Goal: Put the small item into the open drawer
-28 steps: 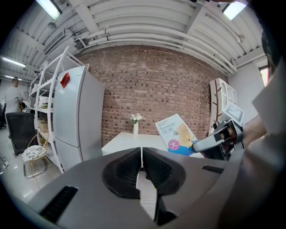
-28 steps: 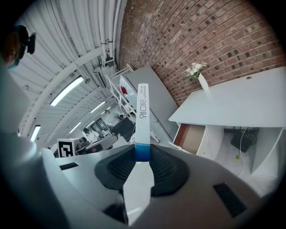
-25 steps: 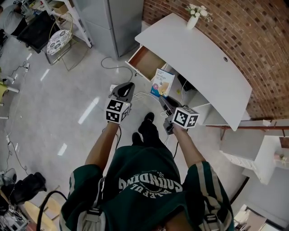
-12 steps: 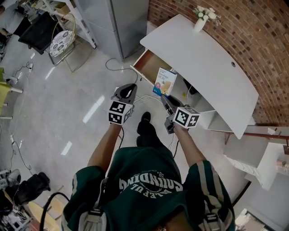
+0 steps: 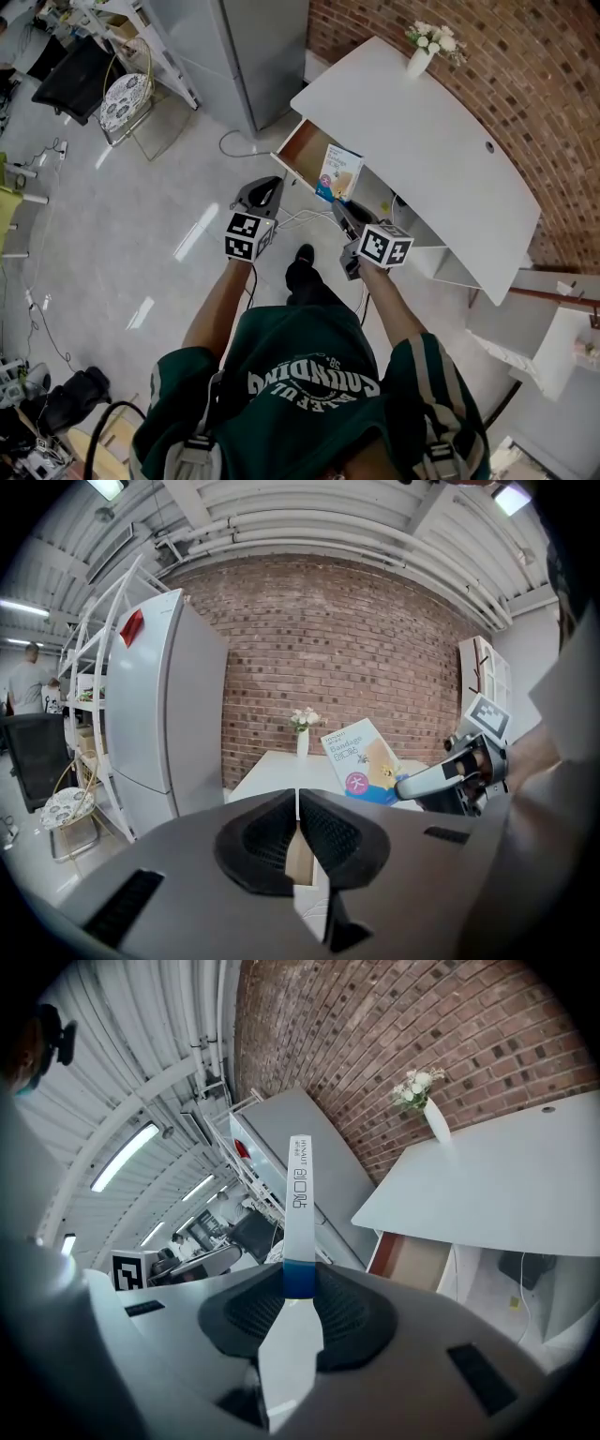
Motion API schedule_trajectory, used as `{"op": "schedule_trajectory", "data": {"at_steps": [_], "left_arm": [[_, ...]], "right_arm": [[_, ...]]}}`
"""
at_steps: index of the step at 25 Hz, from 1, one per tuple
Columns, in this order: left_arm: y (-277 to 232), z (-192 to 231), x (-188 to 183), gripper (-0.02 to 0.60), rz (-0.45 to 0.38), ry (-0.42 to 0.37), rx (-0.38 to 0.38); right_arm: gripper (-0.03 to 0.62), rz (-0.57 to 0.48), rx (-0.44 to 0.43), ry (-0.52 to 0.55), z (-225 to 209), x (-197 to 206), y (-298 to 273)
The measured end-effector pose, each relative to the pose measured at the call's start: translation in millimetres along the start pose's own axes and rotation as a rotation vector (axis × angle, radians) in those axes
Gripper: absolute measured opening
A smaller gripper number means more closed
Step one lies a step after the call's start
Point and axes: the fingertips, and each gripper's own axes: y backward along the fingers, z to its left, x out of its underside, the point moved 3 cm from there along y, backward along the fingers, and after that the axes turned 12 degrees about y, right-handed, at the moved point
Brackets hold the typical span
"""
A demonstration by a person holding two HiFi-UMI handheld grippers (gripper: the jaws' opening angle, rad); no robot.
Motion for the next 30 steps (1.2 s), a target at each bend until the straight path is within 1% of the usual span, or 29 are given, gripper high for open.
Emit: {"op": "schedule_trajectory", "data": {"at_steps": [7, 20, 30], "left_arm": [[-30.6, 16.9, -15.0, 0.025, 0.01, 0.013, -0.013], [-82.5, 39.3, -21.3, 0.025, 0.063, 0.022, -0.023], [-99.5, 47.8, -23.5, 0.025, 0.068, 0.035, -0.048]], "right_arm": [[0.11, 0.027, -0.007, -0.014, -17.7, -14.2, -28.6], [0.11, 0.065, -0.017, -0.03, -53.0, -30.7, -69.6], [0.11, 0.096, -0.032, -0.017, -67.4, -35.9, -80.6]]}}
